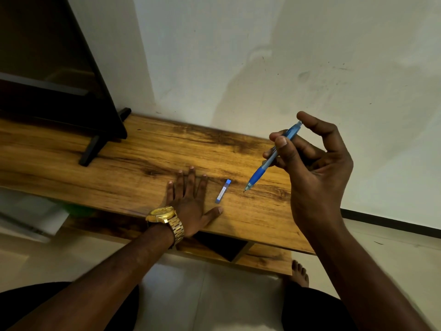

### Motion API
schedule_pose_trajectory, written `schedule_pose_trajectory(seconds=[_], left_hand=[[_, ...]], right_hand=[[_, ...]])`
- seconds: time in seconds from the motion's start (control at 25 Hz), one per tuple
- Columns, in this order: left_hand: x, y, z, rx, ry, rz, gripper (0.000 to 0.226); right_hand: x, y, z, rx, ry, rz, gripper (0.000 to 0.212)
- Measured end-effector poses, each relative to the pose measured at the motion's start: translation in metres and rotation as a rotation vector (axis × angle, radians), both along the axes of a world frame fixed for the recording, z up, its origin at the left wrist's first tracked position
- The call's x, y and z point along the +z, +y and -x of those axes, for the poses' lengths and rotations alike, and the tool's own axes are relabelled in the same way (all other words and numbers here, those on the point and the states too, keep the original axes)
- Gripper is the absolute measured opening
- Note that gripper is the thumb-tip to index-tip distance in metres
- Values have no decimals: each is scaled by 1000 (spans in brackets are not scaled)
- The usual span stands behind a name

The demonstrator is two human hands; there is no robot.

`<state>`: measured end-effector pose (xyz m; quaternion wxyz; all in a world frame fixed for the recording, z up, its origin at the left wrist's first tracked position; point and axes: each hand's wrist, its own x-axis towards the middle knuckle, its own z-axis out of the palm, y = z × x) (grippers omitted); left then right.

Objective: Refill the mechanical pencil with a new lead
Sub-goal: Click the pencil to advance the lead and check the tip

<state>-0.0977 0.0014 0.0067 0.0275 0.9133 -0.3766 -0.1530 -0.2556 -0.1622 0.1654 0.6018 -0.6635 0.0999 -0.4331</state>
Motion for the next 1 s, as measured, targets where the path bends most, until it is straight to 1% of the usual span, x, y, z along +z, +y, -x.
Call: schedule_pose_trajectory(seconds=[0.24,0.36,0.48,0.64,1.0], left_hand=[[-4,0,-1,2,-7,6,108],[-4,0,-2,0,-8,13,108],[-3,0,-1,-2,0,8,108],[-4,1,-2,2,-9,14,107],[-7,-1,-3,5,-3,16,109]], right_hand=[[0,-1,0,-10,8,-8,47],[1,2,0,-6,7,1,51],[1,1,0,-10,20,7,50],[1,2,0,5,21,15,54],[1,3,0,-23,33,66,50]])
